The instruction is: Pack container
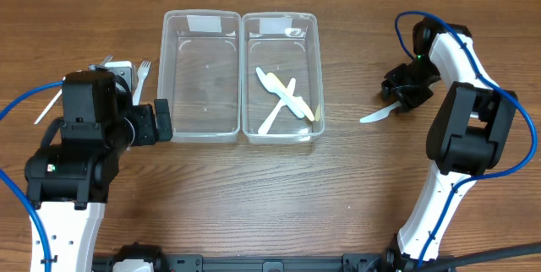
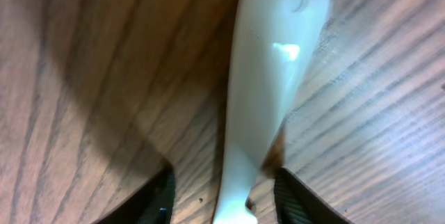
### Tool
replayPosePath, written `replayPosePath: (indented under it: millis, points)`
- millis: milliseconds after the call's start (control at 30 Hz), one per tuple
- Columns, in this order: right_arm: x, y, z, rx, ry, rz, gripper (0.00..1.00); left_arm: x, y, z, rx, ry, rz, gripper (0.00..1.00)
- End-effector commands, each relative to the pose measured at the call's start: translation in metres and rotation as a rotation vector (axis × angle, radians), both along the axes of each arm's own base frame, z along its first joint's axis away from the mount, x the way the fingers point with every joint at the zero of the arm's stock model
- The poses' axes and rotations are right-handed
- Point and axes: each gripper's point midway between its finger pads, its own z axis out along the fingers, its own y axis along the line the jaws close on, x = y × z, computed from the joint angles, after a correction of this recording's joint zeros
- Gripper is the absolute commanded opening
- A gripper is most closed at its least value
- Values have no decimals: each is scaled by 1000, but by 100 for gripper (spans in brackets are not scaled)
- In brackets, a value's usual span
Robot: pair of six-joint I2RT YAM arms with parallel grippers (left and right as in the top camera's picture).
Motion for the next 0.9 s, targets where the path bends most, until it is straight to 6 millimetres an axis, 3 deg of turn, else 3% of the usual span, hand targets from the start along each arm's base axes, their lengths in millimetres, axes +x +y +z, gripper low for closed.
replayPosePath:
  millis: [0, 867]
  points:
    - [-13, -2, -12, -14, 53, -1, 34, 3, 3, 8, 9, -20, -3, 100]
    - [-10, -1, -12, -10, 39, 2, 4, 3, 3, 8, 9, -21, -3, 100]
